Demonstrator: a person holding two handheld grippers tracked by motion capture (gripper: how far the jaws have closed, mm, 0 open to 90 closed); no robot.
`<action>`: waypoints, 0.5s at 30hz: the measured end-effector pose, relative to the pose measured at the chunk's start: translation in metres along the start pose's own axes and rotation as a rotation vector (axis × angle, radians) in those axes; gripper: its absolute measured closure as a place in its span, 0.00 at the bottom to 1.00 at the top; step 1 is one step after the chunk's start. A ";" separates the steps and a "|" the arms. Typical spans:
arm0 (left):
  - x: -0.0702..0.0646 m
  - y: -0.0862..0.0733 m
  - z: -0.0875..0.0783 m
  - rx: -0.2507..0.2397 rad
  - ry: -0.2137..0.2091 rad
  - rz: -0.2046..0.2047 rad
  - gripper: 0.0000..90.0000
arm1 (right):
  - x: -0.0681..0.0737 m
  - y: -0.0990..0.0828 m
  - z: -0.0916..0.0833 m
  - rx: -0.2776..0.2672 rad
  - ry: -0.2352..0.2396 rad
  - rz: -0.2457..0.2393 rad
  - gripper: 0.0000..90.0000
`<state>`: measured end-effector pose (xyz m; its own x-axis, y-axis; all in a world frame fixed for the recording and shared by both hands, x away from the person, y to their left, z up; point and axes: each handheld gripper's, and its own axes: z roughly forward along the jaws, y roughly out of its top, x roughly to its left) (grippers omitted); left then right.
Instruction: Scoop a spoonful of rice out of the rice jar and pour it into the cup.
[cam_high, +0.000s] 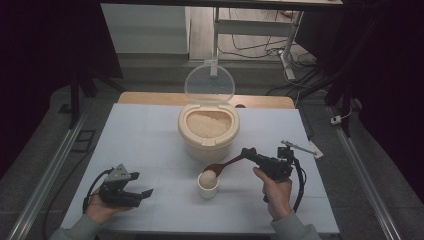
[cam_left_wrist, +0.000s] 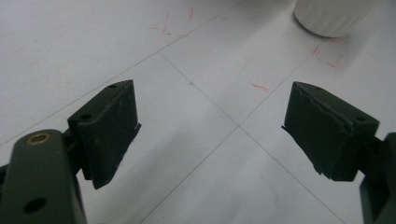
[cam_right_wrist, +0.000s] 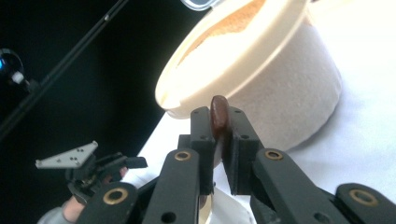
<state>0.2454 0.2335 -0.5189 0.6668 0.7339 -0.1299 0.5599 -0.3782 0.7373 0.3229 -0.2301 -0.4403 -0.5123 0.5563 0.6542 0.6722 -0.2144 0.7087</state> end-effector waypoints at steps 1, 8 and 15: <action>0.000 0.000 0.000 0.000 0.000 0.000 0.19 | 0.003 0.001 -0.001 -0.001 -0.003 -0.024 0.92; 0.001 0.000 0.000 0.002 0.003 0.000 0.19 | 0.016 0.002 -0.007 -0.021 0.020 -0.153 0.92; 0.000 0.000 0.000 0.001 0.004 0.000 0.19 | 0.018 0.001 -0.013 -0.033 0.029 -0.196 0.92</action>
<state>0.2454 0.2337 -0.5191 0.6652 0.7358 -0.1270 0.5603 -0.3794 0.7363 0.3074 -0.2300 -0.4242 -0.6470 0.5668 0.5101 0.5403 -0.1313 0.8312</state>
